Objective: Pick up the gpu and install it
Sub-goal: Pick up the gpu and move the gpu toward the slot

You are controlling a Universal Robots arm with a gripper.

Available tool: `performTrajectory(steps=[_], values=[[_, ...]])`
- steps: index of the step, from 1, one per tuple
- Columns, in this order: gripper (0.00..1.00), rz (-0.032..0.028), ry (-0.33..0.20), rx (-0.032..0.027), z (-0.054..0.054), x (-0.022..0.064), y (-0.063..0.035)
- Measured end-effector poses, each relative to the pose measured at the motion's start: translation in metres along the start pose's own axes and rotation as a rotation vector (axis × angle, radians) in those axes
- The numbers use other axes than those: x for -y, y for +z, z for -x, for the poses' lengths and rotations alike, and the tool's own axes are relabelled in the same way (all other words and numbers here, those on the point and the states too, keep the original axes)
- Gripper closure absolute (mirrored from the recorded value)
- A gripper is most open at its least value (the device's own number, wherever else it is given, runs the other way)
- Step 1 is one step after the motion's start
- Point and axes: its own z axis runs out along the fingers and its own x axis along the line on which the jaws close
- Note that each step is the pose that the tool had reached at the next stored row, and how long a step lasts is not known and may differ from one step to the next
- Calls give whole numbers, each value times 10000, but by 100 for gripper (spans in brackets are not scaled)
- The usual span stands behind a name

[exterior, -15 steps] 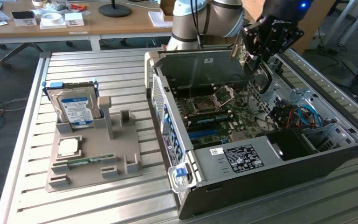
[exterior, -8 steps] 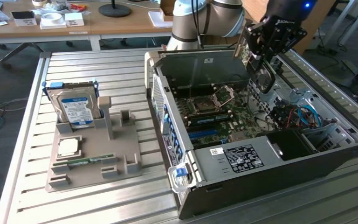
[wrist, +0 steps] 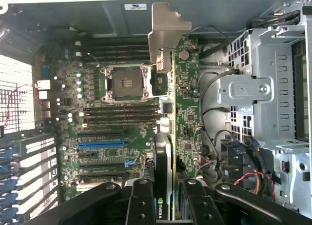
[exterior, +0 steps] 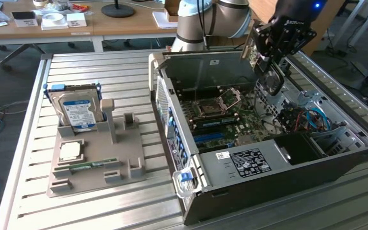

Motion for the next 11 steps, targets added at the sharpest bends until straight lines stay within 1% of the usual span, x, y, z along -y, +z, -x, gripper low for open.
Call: performTrajectory(steps=[2, 8, 11], values=[[73, -1, 0, -1, 27, -2, 0], [73, 0, 0, 0, 34, -2, 1], [73, 0, 0, 0, 81, -5, 2]])
